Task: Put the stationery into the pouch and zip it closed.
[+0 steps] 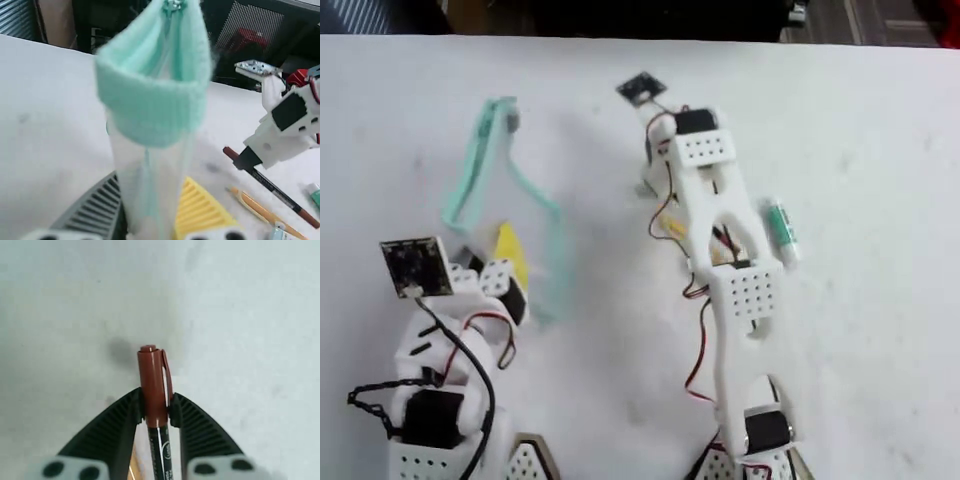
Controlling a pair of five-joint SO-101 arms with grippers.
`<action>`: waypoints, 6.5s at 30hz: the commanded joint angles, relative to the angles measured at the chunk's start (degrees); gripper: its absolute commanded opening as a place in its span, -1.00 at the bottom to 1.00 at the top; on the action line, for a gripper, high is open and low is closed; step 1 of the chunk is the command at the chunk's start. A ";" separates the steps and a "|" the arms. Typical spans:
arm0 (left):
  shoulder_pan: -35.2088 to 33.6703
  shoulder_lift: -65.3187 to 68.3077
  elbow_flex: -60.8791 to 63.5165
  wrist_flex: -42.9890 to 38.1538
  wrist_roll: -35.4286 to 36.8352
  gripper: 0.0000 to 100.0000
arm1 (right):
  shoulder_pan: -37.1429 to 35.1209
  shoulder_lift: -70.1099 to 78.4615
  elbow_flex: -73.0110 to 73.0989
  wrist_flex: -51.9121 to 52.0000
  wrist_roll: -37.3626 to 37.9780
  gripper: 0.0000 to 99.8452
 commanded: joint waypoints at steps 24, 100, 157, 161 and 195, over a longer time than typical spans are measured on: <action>27.30 -1.63 -5.63 0.53 -10.81 -0.95 | -3.91 -63.43 5.36 12.09 0.35 -0.97; 23.69 -1.63 -1.23 0.35 -11.25 -0.60 | -27.91 -100.18 56.70 -18.42 -20.48 -0.97; 14.99 -1.63 -0.62 -2.29 -11.60 -0.89 | 1.01 -97.45 88.70 -6.90 -2.20 -0.46; 14.90 -1.63 -0.62 -2.37 -11.69 -0.95 | 1.01 -96.66 92.84 -11.65 -2.20 -0.59; 12.97 -1.63 2.29 -6.24 -11.69 -0.95 | 1.54 -46.37 74.90 -31.08 2.81 -0.82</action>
